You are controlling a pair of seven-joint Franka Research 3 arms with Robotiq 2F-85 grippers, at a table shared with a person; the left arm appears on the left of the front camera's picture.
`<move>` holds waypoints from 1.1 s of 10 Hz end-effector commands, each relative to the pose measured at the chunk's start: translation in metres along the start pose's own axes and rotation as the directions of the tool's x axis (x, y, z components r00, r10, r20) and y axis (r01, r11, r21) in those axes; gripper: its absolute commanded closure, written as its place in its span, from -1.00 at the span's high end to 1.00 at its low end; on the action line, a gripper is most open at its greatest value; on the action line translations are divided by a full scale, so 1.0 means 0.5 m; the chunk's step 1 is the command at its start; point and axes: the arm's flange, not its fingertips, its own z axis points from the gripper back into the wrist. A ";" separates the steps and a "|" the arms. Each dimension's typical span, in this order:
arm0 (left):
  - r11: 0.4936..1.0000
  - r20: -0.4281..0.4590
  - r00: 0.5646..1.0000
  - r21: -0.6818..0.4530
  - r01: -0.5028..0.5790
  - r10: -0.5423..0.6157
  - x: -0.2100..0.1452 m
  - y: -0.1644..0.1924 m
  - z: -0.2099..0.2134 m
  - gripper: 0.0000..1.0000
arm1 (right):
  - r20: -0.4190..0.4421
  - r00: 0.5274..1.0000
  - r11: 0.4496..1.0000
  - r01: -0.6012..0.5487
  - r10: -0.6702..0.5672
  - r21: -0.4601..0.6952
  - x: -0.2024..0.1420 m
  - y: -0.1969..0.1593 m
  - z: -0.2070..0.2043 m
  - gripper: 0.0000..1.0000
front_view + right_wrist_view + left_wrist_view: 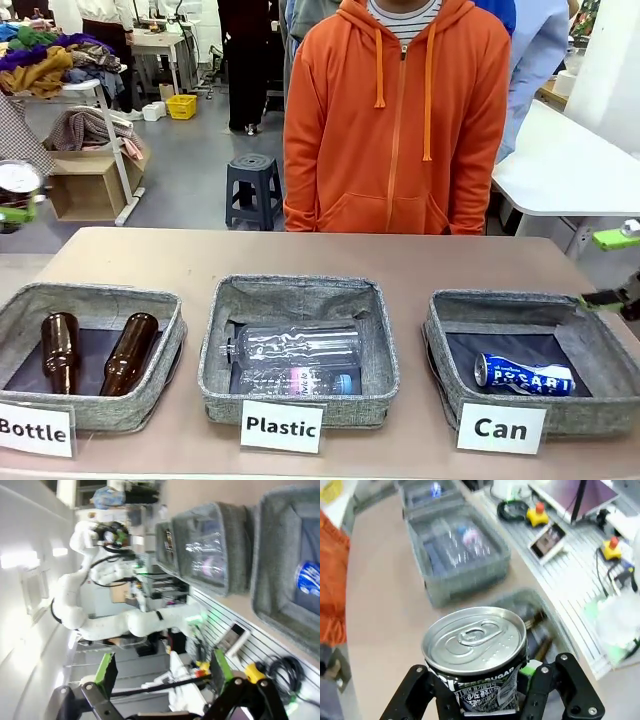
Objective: Sort the can waste into the basket.
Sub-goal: Pick up the can waste from the table and place it in the right Fabric basket.
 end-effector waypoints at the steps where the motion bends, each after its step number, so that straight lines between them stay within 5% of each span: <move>1: 0.990 0.135 0.985 -0.071 0.120 -0.110 0.170 0.065 -0.176 -1.00 | -0.089 0.995 0.987 0.031 -0.045 -0.158 -0.042 0.056 0.054 1.00; 5: 0.974 0.225 0.965 -0.150 0.169 -0.133 0.451 0.222 -0.540 -1.00 | 0.120 0.993 0.954 0.030 0.006 -0.297 -0.097 0.055 0.233 1.00; 8: 0.975 0.209 0.977 -0.222 -0.002 0.050 0.604 0.318 -0.877 -1.00 | 0.269 0.963 0.977 0.050 0.007 -0.205 -0.136 0.006 0.346 1.00; 9: 0.999 0.219 0.976 -0.051 0.013 -0.002 0.656 0.356 -0.950 -1.00 | 0.195 0.981 0.965 0.060 -0.009 -0.254 -0.130 0.044 0.291 1.00; 11: 0.999 0.183 0.983 0.017 -0.027 0.023 0.699 0.402 -1.046 -1.00 | 0.195 0.981 0.965 0.060 -0.009 -0.254 -0.130 0.044 0.291 1.00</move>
